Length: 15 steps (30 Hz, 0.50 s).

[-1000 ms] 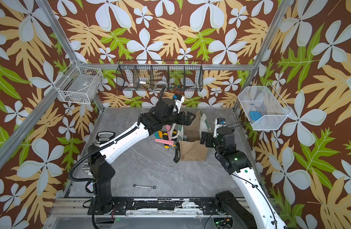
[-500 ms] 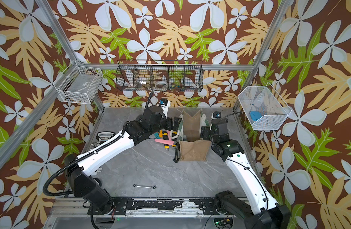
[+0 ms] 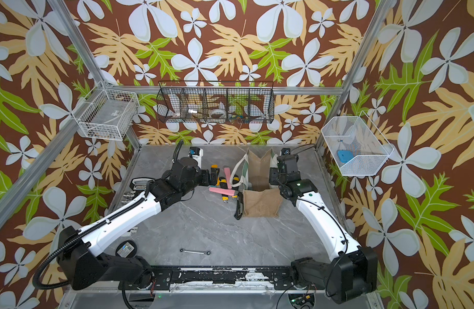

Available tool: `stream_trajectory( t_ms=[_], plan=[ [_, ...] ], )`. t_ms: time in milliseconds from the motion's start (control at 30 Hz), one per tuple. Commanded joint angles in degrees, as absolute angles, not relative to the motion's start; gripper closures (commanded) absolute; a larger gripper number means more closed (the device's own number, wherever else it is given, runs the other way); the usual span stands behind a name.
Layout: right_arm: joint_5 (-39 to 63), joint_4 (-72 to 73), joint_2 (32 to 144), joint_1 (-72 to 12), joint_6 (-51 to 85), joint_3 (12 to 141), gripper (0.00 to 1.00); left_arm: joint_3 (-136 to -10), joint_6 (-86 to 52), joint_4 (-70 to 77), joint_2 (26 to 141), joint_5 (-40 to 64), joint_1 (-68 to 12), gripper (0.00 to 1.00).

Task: Place the art knife into the pouch
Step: Adjust the pouch at the center of the board.

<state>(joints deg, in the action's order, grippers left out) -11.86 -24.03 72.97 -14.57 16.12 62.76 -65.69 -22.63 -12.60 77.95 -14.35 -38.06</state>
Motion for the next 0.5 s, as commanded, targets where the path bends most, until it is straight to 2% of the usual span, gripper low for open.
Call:
stream_trajectory(
  t_ms=[0,300,467],
  plan=[
    [-10.52,-22.59,73.74,-14.56,15.73,62.93,0.43,-62.5,-24.5,-10.09,76.46,-14.58,-37.03,0.0],
    [-12.66,-22.85,73.56,-14.57,15.04,63.13,0.61,-56.54,-26.54,-6.99,79.62,-9.08,-33.08,0.0],
    [-15.0,-23.51,72.37,-14.59,14.12,63.41,0.62,-56.43,-27.3,-5.91,83.71,-6.94,-33.01,0.0]
  ],
)
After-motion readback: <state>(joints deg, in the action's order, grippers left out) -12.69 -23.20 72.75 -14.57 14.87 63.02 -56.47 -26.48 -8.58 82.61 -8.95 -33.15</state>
